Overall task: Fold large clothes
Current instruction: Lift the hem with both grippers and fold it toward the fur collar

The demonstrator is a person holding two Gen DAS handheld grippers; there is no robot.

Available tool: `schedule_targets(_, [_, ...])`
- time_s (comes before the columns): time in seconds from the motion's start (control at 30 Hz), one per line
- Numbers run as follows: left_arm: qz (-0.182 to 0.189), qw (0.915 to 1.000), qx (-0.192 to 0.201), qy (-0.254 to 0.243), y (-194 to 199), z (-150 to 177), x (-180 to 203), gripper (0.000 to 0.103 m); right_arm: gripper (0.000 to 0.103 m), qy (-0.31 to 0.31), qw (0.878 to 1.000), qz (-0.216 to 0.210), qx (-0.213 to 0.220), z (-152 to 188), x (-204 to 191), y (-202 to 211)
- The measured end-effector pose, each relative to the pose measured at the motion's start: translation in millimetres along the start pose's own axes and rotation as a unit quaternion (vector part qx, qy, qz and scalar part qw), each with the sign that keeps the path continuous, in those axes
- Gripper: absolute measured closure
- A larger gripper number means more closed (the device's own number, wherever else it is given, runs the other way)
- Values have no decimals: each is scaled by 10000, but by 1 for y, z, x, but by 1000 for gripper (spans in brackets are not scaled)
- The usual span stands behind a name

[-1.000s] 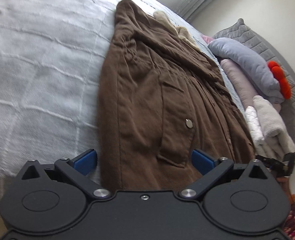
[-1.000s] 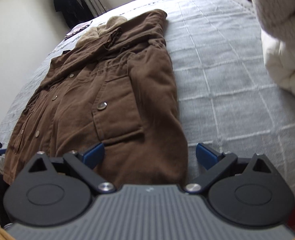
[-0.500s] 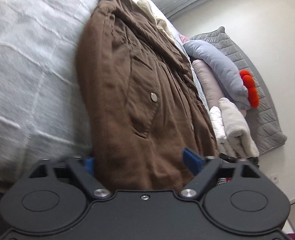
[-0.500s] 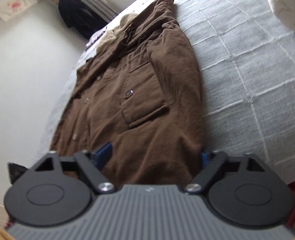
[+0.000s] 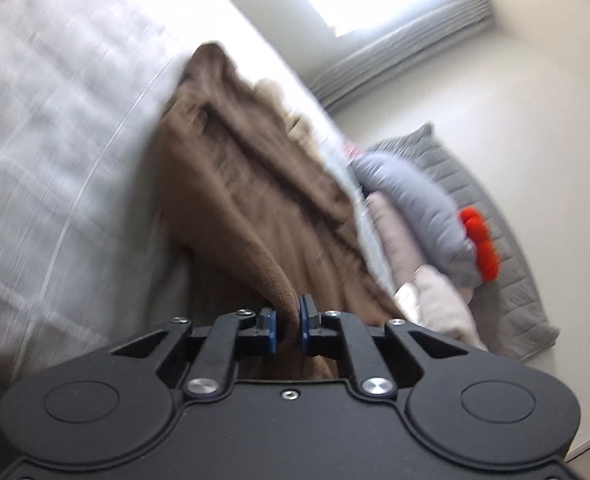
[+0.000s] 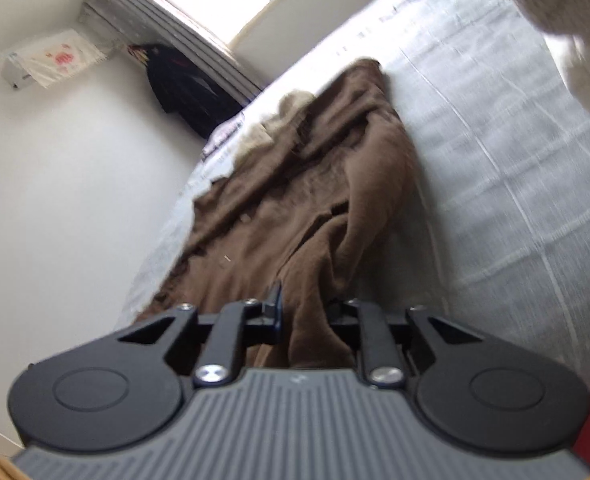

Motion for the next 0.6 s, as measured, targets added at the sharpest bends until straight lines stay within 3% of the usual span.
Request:
schedule_targets(0.13, [210, 9986, 495, -18, 4, -29, 24, 93, 89, 318, 9986, -268, 328, -27, -30, -10])
schedule_targets(0.3, [144, 9933, 1150, 23, -10, -80, 47, 93, 89, 485, 9955, -443, 686, -73, -47, -38])
schedule_targets(0.4, [53, 9902, 1396, 82, -31, -118, 58, 93, 89, 502, 9941, -400, 876, -105, -43, -61])
schedule_targets(0.6, [-466, 9842, 1696, 190, -87, -194, 56, 93, 89, 186, 9933, -47, 1135, -169, -7, -110])
Point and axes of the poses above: each gripper's, at about its wrist camera, not at the fingertips, and y roughly against the way its jaws point, x to its right, z to its underside, the point moved 8 cm from there along -y, roughly the way its jaws point, and after that the axes turned 14 degrees about -z, right-handed, at the moved point
